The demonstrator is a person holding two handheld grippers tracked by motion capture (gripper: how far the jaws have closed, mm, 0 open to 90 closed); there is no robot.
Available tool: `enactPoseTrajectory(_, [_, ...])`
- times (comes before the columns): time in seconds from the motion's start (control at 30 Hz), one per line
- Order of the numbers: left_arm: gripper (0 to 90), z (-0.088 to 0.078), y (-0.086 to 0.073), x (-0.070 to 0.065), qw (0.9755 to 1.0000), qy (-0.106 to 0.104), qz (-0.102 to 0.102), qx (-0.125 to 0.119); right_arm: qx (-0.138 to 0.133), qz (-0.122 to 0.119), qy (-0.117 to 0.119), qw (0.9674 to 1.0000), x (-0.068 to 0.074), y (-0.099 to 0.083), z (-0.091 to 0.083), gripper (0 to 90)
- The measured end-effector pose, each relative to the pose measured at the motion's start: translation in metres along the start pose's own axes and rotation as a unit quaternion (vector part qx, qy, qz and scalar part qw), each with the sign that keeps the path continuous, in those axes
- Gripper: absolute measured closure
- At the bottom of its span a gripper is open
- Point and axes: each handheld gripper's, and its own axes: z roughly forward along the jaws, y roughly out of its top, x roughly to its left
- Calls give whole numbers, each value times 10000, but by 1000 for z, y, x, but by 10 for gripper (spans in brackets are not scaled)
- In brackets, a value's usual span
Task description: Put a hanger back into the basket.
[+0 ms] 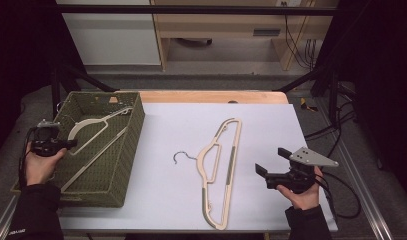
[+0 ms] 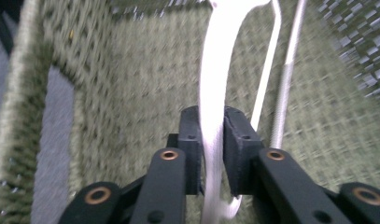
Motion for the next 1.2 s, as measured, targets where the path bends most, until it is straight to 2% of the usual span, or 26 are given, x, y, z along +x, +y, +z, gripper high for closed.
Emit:
enactPoseTrajectory(0.1, [742, 3, -1, 1, 9998, 0, -117, 172, 2, -3, 3, 10000, 0, 0, 0, 41])
enactPoseTrajectory(0.17, [720, 4, -2, 1, 9997, 23, -114, 234, 6, -3, 4, 10000, 0, 0, 0, 41])
enactPoseTrajectory(0.27, [641, 7, -2, 1, 9994, 57, -118, 328, 1, -4, 3, 10000, 0, 0, 0, 41])
enactPoseTrajectory(0.37, [571, 8, -3, 2, 9991, 84, -201, 364, -4, -1, 5, 10000, 0, 0, 0, 41])
enactPoseTrajectory(0.6, [497, 4, -3, 3, 9989, 119, -289, 341, -17, -1, 5, 10000, 0, 0, -1, 42])
enactPoseTrajectory(0.67, [478, 1, -4, 3, 9991, 59, -324, 284, -23, -1, 5, 10000, 1, 0, -1, 42])
enactPoseTrajectory(0.8, [452, -11, -3, 2, 9993, -65, -375, 2, -36, -18, 11, 10000, 1, 1, -1, 42])
enactPoseTrajectory(0.9, [434, -26, -1, 0, 9986, -106, -421, -310, -43, -38, 15, 10000, 3, 2, -1, 42])
enactPoseTrajectory(0.97, [408, -37, 2, -4, 9975, -166, -366, -585, -45, -68, 45, 10000, 4, 2, -2, 42])
enactPoseTrajectory(1.07, [356, -53, 4, -17, 9938, -338, -262, -1025, -69, -82, 63, 9999, 6, 3, -2, 43])
enactPoseTrajectory(1.1, [338, -58, 5, -21, 9926, -380, -160, -1142, -68, -62, 67, 9999, 7, 4, -2, 43])
enactPoseTrajectory(1.2, [274, -70, 7, -39, 9861, -660, 6, -1524, -64, -98, 100, 9999, 9, 4, 0, 44])
